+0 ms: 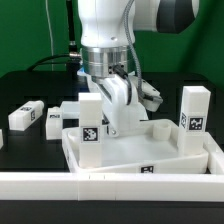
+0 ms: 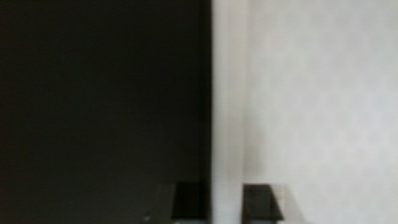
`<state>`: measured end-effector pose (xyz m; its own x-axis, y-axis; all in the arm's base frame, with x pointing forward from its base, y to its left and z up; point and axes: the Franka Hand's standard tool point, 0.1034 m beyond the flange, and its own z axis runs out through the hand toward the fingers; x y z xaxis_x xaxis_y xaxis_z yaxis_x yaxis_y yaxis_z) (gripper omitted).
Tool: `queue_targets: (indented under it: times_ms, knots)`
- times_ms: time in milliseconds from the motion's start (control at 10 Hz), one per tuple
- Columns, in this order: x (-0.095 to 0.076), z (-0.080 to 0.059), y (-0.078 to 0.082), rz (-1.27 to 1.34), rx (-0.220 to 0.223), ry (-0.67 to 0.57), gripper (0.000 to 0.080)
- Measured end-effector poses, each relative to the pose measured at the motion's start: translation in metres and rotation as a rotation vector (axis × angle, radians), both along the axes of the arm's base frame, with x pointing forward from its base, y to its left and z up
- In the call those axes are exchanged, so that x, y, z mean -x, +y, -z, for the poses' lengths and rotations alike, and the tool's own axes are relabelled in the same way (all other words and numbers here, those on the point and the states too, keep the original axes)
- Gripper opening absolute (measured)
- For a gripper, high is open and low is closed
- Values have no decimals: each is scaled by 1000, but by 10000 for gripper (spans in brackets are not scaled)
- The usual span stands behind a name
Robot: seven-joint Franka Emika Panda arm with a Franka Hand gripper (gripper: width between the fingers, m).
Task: Assemble desk
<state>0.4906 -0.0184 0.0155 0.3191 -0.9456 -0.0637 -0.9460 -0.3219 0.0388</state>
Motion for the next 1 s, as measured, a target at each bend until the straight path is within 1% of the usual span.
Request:
queue_targets:
  times_ms: [200, 300, 400, 500, 700, 1000]
  knots:
    - [2, 0, -5, -88, -2, -2, 67]
    - [3, 1, -11, -155, -3, -4, 67]
    - [4, 2, -22, -287, -6, -8, 67]
    - [4, 2, -29, -371, -10, -13, 67]
    - [3, 1, -27, -483, -17, -20, 67]
    - [3, 2, -29, -641, -26, -25, 63]
